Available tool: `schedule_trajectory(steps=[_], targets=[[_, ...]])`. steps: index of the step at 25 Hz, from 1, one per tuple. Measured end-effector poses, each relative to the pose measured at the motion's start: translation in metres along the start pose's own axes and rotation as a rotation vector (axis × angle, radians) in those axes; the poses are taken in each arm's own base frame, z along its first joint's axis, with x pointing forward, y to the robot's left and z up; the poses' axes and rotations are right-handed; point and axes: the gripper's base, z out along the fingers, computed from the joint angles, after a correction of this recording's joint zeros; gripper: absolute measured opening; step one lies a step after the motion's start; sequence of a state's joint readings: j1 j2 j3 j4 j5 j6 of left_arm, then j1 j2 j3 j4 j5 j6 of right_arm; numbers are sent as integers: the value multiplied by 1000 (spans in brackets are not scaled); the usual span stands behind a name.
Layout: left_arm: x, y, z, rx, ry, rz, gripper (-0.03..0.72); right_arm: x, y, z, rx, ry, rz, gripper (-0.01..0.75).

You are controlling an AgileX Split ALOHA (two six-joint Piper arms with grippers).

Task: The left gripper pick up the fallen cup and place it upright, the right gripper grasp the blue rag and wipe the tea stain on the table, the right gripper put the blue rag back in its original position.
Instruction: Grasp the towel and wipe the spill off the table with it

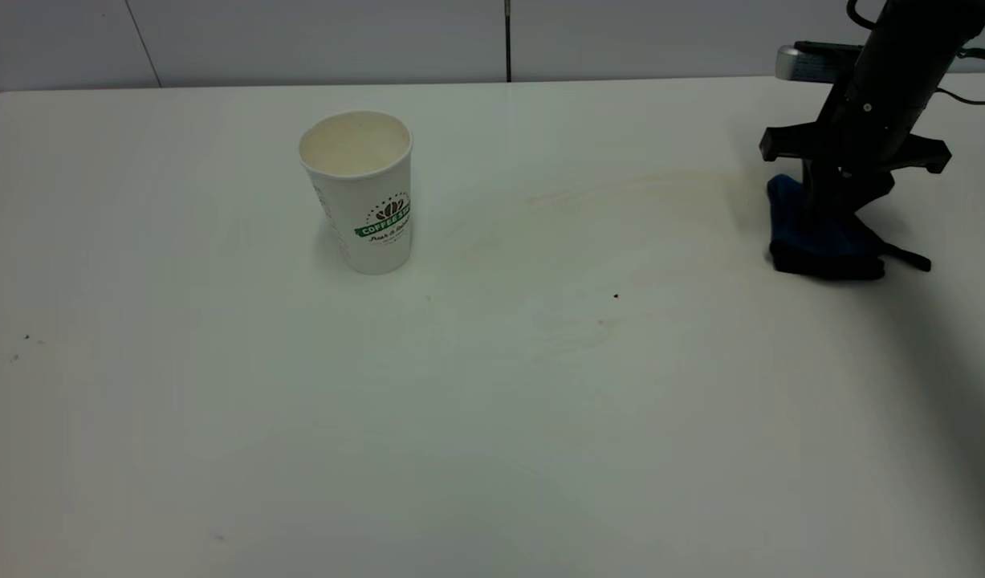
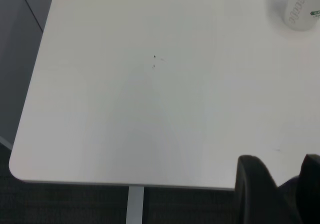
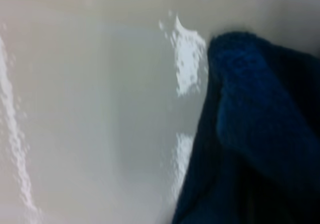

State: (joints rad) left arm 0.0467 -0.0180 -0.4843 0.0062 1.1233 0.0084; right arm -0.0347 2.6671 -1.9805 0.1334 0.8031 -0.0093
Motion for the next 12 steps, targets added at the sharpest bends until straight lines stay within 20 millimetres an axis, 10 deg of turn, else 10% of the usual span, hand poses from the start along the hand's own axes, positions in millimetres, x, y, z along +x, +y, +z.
schedule_trajectory(steps=[5, 12], targets=[[0, 0, 0, 0, 0, 0, 240, -6, 3, -26, 1, 69, -68, 638], [0, 0, 0, 0, 0, 0, 240, -20, 15, -99, -44, 87, -96, 719]])
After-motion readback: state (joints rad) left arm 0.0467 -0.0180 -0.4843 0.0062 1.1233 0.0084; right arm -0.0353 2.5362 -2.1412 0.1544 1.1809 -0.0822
